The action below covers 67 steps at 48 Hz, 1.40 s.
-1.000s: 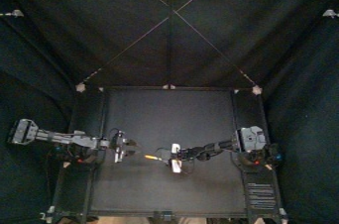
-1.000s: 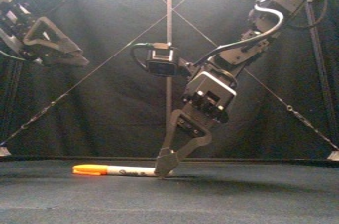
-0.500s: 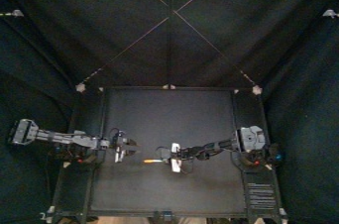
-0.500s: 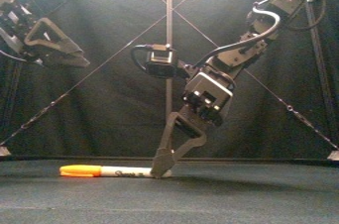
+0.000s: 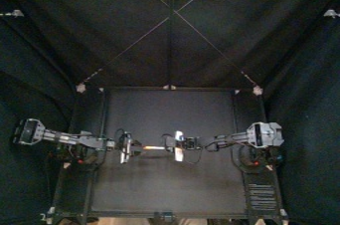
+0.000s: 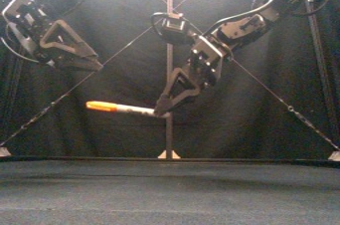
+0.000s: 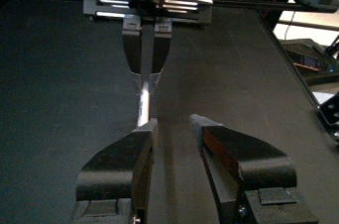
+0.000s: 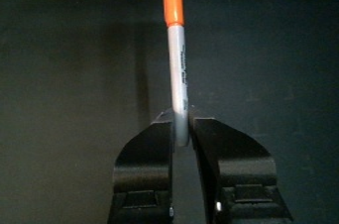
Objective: Uncap the pen
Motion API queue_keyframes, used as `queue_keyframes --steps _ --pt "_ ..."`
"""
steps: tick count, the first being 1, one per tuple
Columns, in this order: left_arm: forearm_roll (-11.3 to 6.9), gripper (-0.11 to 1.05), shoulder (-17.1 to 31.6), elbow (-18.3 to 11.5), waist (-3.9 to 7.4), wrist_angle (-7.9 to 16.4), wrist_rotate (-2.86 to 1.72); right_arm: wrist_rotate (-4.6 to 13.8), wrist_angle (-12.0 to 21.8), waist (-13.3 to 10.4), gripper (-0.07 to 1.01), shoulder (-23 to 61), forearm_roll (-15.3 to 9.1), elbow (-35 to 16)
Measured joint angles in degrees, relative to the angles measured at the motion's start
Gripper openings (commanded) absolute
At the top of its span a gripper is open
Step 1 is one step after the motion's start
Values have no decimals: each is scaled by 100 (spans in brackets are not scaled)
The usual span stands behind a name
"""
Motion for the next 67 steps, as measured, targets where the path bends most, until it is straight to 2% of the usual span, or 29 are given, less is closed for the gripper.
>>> queue_keyframes --steps 16,20,25,34,41,47,57,67 --pt "-439 78 9 -9 79 -88 0 -9 -123 -26 46 -132 -132 0" --pt "-536 79 26 -9 132 -79 9 -9 -167 -35 46 -141 -158 0" --pt "-606 79 35 -9 202 -79 9 0 -211 -26 46 -158 -185 0" --pt "-686 79 44 0 229 -62 9 -18 -308 -26 46 -290 -246 -9" --pt "-853 79 44 0 264 -53 0 -26 -387 -26 46 -378 -281 0" --pt "-879 78 44 9 255 -62 9 -35 -413 -26 46 -387 -281 0" --pt "-1028 72 44 9 299 -62 0 -35 -422 -26 46 -387 -290 0" --pt "-1081 51 44 18 360 -53 9 -44 -422 -35 46 -387 -290 0"
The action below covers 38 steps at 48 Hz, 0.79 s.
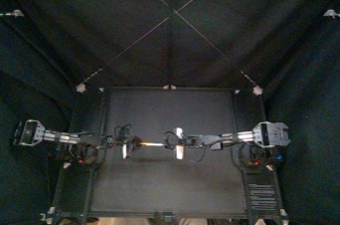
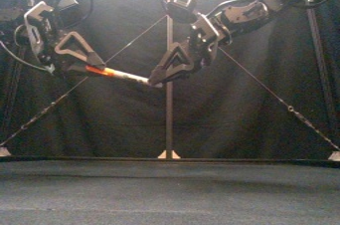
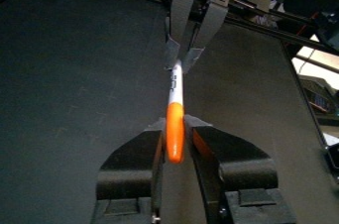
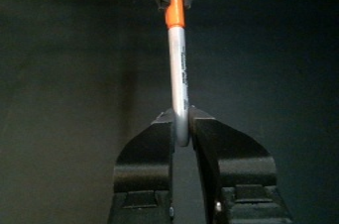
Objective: Uncap the pen
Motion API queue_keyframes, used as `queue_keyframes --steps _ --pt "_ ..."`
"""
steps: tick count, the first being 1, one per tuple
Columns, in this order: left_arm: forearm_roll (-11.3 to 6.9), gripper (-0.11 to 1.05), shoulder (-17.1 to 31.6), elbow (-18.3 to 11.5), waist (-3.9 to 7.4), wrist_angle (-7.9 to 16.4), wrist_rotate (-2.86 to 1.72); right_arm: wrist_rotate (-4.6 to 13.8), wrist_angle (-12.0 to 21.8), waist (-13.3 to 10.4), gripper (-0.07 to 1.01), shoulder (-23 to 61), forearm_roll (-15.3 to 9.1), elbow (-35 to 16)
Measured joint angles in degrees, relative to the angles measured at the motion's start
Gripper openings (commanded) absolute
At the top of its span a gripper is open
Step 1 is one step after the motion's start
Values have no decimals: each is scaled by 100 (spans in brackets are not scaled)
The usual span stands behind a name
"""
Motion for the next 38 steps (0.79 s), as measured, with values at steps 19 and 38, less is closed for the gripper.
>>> queue_keyframes --steps 19,38 --pt "9 45 -105 35 0 -9 9 0 -70 -35 46 -299 0 272" --pt "-18 45 -686 272 18 70 -9 35 -62 -79 46 -879 26 835"
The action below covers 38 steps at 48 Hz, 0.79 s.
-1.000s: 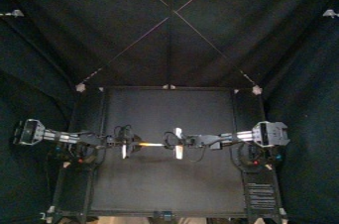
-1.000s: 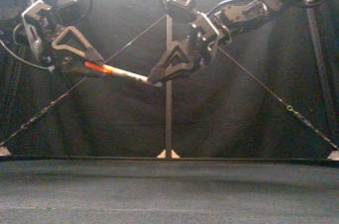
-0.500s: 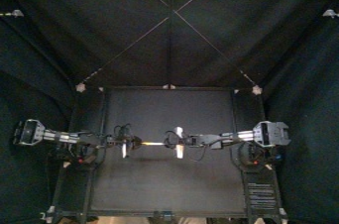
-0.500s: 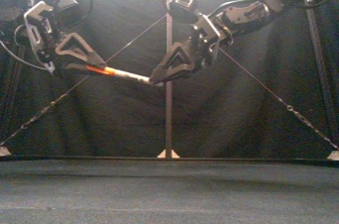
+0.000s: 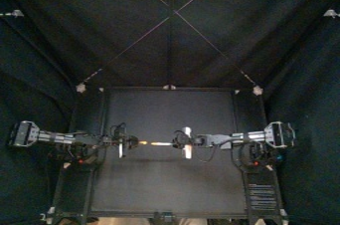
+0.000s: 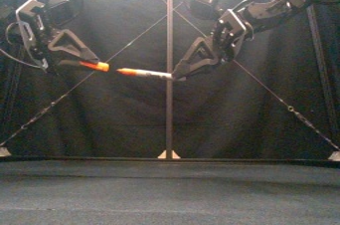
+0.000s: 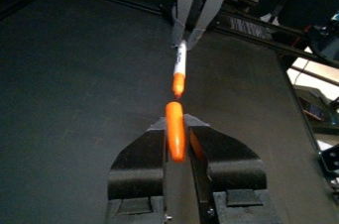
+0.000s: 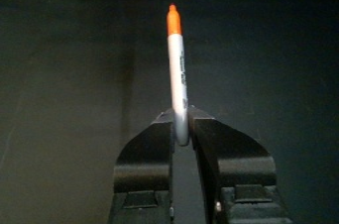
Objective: Uncap the pen
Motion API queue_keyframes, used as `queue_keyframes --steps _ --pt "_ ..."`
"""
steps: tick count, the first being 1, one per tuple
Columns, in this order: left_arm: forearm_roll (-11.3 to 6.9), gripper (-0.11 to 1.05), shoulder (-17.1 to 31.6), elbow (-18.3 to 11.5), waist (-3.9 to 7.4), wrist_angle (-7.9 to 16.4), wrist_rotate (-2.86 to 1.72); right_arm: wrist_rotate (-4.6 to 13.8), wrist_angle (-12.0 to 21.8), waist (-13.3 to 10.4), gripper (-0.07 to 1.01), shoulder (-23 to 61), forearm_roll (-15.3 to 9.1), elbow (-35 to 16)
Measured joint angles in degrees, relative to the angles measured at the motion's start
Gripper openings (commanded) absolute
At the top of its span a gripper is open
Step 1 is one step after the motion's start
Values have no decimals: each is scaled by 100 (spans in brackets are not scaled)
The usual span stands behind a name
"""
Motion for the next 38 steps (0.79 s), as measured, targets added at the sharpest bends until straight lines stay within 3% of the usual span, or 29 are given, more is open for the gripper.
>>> queue_keyframes --steps 17,38 --pt "0 45 -659 237 -26 448 9 -9 -114 -18 46 -325 9 369" --pt "0 45 -756 308 -26 483 9 -9 -246 -26 46 -439 9 510"
